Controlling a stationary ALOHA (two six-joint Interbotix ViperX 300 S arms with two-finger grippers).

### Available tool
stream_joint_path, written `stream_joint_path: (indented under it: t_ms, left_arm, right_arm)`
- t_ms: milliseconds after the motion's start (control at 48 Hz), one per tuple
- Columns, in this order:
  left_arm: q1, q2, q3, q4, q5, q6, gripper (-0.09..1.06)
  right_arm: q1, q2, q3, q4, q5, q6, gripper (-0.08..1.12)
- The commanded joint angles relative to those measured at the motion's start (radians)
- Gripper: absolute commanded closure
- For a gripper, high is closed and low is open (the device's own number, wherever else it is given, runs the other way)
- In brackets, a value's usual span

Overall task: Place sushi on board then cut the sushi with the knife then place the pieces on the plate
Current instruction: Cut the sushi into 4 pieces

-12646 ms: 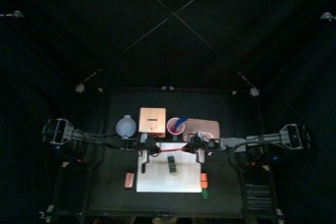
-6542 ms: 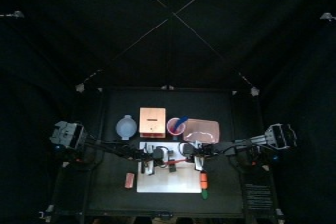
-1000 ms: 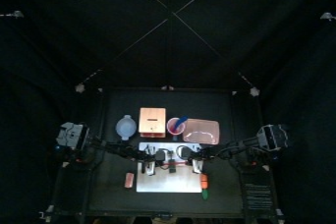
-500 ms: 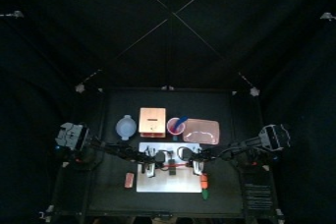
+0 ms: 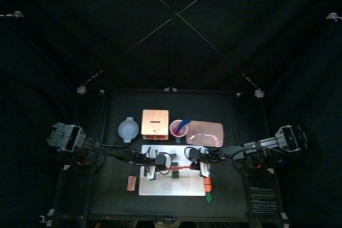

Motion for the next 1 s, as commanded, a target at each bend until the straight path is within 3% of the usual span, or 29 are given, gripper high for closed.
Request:
stream_joint_path:
  t_ms: [21, 250, 1000]
  left_arm:
    - [-0.044, 0.011, 0.002, -0.02, 0.009, 0.0, 0.59]
    - [-0.063, 0.037, -0.014, -0.06, 0.009, 0.002, 0.59]
    - [-0.074, 0.061, -0.018, -0.08, 0.009, 0.0, 0.59]
  right_arm:
    - [0.015, -0.009, 0.005, 0.017, 0.002, 0.006, 0.72]
    - [0.034, 0.011, 0.006, 0.034, 0.002, 0.006, 0.72]
    - [0.055, 0.066, 0.008, 0.052, -0.009, 0.006, 0.72]
